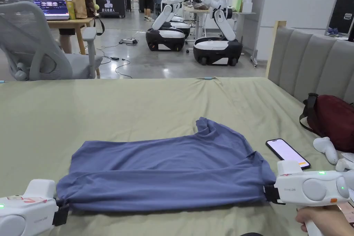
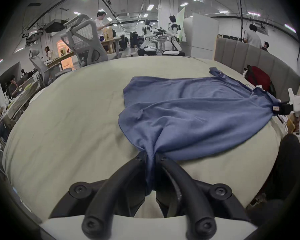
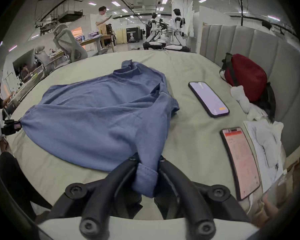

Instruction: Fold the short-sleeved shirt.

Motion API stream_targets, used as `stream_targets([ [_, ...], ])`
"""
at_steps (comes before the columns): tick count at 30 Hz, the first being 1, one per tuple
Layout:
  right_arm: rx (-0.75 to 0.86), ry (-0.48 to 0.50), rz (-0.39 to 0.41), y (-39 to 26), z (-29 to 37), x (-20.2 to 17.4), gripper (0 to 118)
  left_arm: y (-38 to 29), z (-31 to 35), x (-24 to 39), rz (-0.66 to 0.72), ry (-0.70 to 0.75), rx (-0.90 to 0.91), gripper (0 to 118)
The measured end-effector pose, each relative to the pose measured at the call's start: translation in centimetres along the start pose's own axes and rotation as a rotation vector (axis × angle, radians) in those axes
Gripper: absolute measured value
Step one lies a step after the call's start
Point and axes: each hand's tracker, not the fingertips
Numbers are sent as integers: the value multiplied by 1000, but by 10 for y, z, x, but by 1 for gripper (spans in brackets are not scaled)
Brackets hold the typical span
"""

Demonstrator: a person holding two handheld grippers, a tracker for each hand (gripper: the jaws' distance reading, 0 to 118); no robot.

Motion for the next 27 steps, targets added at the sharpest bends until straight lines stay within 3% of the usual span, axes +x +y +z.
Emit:
stream_targets([
  [3, -30, -9, 2, -5, -16, 0, 12, -8, -12, 3, -1, 5, -42, 7],
  [4, -40, -10, -1, -5, -21, 0, 18, -10, -16, 3, 5, 7, -45, 7],
  [5, -47, -18, -7, -5, -23, -1, 32, -9, -17, 4, 17, 11, -44, 9],
  [6, -54, -32, 0, -4, -24, -3, 55, -7, -18, 4, 26, 15, -40, 15],
  [7, -55, -58, 22, -4, -24, -4, 91, -6, -17, 4, 34, 21, -35, 32],
  [8, -59, -91, 50, -3, -24, -3, 113, -3, -17, 3, 36, 29, -30, 59],
  [10, -49, -116, 44, -1, -18, -2, 116, 4, -14, 3, 25, 80, -26, 118],
  [12, 46, -98, -6, 3, -2, 2, 108, 10, -6, -2, 24, 92, 22, 110],
  [13, 54, -93, -33, 5, 4, 4, 95, 16, -2, -5, 18, 117, 67, 111],
  [15, 62, -91, -66, 11, 17, 4, 90, 26, 7, -8, 63, 97, 63, 111],
  [16, 69, -94, -73, 16, 22, 3, 72, 32, 11, -9, 82, 95, 64, 110],
  [17, 92, -102, -69, 17, 27, 2, 42, 37, 18, -10, 108, 90, 81, 100],
  [18, 119, -116, -50, 17, 30, 0, 10, 41, 24, -9, 121, 88, 118, 77],
  [19, 140, -153, -27, 19, 34, -2, 0, 44, 26, -8, 114, 97, 120, 23],
  [20, 151, -157, -16, 22, 36, -5, 0, 47, 27, -6, 101, 147, 113, 0],
  [27, 184, -128, -18, 38, 39, -9, 0, 80, 12, 3, 88, 126, 114, 0],
])
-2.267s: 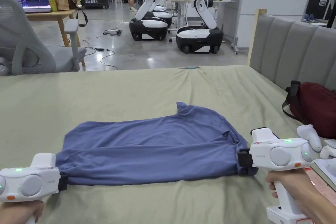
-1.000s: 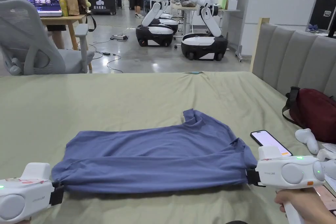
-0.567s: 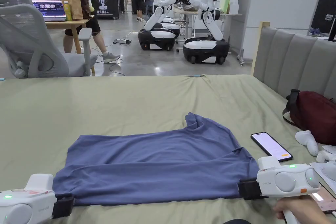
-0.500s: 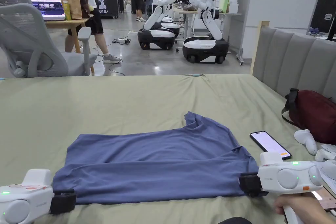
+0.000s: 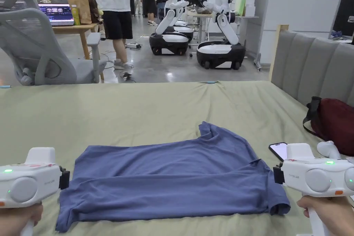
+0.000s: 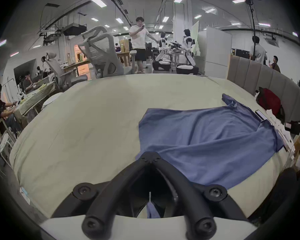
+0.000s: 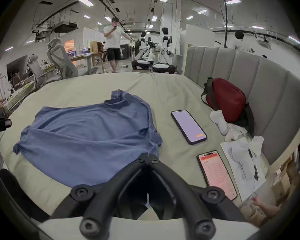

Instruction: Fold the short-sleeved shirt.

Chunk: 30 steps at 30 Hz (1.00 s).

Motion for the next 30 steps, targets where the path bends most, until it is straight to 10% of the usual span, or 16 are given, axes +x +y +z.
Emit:
stream_targets([
  [9, -37, 66, 16, 6, -49, -12, 0, 70, -117, 17, -40, 106, -66, 5],
  [13, -61, 78, 35, 1, -71, -16, 0, 87, -188, 15, -5, 120, -140, 94],
  [19, -99, 106, 77, 1, -91, -19, 0, 84, -242, 14, 43, 118, -206, 76],
  [24, -85, 114, 106, 19, -95, -19, 0, 67, -254, 23, 75, 112, -226, 3],
  [30, -48, 101, 114, 80, -123, -18, 0, 71, -246, 34, 6, 160, -232, 3],
])
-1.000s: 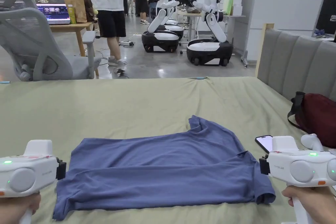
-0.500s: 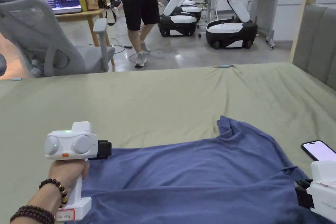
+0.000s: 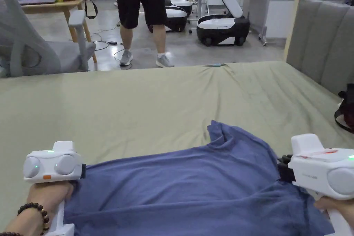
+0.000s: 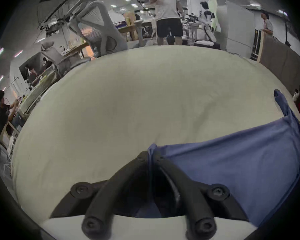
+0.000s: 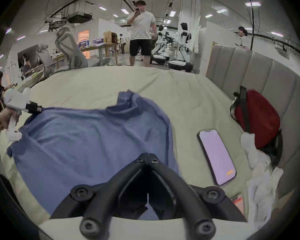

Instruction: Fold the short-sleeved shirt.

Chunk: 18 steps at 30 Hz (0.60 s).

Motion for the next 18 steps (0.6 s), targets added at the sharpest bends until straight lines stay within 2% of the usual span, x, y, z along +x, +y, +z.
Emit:
stream_targets([
  [2, 6, -6, -23, 26, -22, 6, 3, 2, 3, -5, 28, -11, -2, 3],
  [3, -1, 6, -42, 38, -34, 11, 17, 2, 3, -5, 35, -14, -2, 3],
  [4, 7, 13, -80, 48, -49, 15, 64, 2, 3, -5, 38, -17, -3, 3],
  [5, 1, 34, -111, 58, -67, 20, 99, 2, 3, -8, 40, -20, -2, 3],
  [6, -32, 35, -131, 65, -86, 23, 118, 2, 3, -8, 43, -23, -2, 3],
  [7, -67, 12, -152, 71, -102, 27, 118, 2, 3, -8, 44, -24, -2, 3],
  [8, -94, -2, -150, 77, -117, 30, 107, 2, 2, -9, 43, -25, -3, 3],
  [10, -105, -10, -124, 83, -142, 34, 79, 2, 1, -9, 42, -25, -5, 3],
  [12, -144, -55, -123, 81, -161, 34, 69, 3, 1, -8, 46, -23, -6, 3],
  [13, -199, -88, -125, 78, -172, 35, 49, 3, 0, -8, 46, -23, -6, 3],
  [14, -276, -114, -119, 75, -181, 33, 22, 4, 0, -8, 43, -24, -4, 3],
  [15, -345, -109, -102, 70, -189, 31, 16, 4, 0, -9, 41, -25, -4, 3],
  [16, -332, -66, -97, 65, -190, 28, 4, 4, 1, -9, 39, -25, -3, 3],
  [17, -264, -113, -64, 66, -185, 23, 4, 3, 2, -9, 40, -27, -2, 3],
  [18, -266, -119, -54, 67, -181, 19, 0, 3, 3, -9, 41, -28, -2, 3],
])
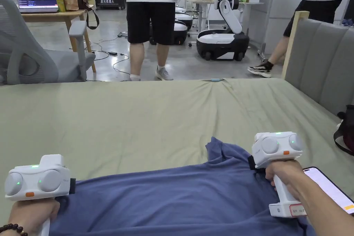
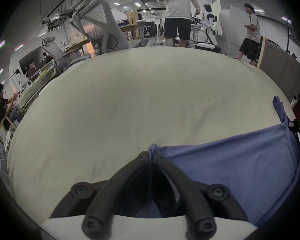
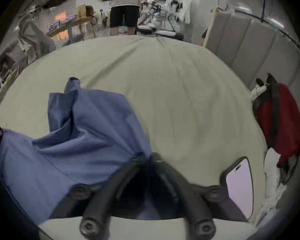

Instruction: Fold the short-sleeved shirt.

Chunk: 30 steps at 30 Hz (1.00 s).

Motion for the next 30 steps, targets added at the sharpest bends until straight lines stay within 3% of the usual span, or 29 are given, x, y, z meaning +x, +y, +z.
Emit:
stream_targets([
  [2, 12, -13, 38, -1, 10, -4, 0, 1, 4, -1, 6, 0, 0, 3],
  [10, 145, 38, -10, -28, 106, 9, 0, -9, 76, -11, 11, -26, 87, 3],
  [17, 244, 45, 41, -116, 219, 22, 0, -75, 166, -36, 18, -53, 148, 3],
  [20, 233, 55, 69, -165, 245, 25, 0, -112, 186, -41, -41, -40, 121, 3],
  [23, 188, 92, 91, -211, 251, 21, 0, -146, 189, -48, -52, -55, 80, 3],
  [26, 118, 36, 149, -244, 242, 12, 0, -169, 186, -56, 45, -90, 9, 3],
  [30, 25, 27, 126, -263, 205, 4, 0, -185, 169, -50, 50, -65, -16, 3],
])
